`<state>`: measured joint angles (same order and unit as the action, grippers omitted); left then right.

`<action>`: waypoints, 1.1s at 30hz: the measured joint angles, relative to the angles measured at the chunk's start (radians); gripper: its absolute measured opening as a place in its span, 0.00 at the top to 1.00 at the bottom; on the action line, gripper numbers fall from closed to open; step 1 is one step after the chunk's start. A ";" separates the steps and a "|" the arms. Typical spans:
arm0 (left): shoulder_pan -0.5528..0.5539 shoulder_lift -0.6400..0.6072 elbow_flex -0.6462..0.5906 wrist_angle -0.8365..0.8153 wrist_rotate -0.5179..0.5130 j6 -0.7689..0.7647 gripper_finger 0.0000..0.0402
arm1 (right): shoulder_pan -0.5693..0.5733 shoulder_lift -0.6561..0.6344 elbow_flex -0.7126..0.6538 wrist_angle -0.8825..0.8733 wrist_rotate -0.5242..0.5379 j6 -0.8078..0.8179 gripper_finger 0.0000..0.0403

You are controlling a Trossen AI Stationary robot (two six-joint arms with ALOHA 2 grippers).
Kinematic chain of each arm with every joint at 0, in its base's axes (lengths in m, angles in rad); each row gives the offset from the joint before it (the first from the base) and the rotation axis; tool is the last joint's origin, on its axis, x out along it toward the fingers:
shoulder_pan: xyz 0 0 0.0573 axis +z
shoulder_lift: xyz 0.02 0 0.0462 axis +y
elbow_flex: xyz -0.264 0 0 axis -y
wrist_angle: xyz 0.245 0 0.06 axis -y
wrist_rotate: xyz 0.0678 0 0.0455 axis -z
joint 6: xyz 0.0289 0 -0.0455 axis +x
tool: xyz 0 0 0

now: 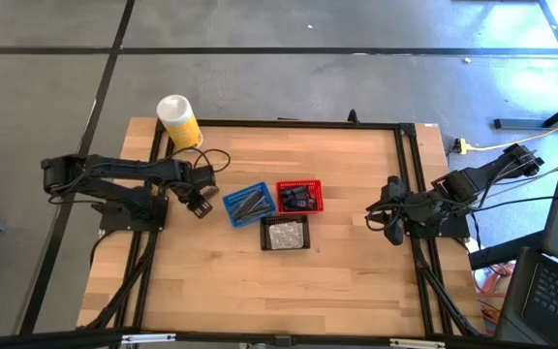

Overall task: Pick & Place Travel size toiletries
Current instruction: Put the black comb into the blue bin

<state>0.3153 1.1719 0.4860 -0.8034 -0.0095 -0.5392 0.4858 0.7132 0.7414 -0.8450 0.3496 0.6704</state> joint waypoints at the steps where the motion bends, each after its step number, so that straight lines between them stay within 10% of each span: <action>1: 0.000 0.000 0.001 -0.002 -0.002 0.000 0.76 | 0.000 0.000 0.000 0.000 0.000 0.000 0.68; 15: 0.000 -0.002 0.003 -0.014 -0.015 0.002 0.99 | 0.000 0.000 0.000 0.000 0.000 0.000 0.67; 33: 0.001 -0.061 0.105 -0.165 -0.033 0.005 1.00 | 0.000 0.000 0.000 0.000 0.000 0.000 0.77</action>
<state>0.3161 1.1107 0.5907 -0.9684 -0.0423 -0.5339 0.4858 0.7132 0.7414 -0.8452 0.3496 0.6708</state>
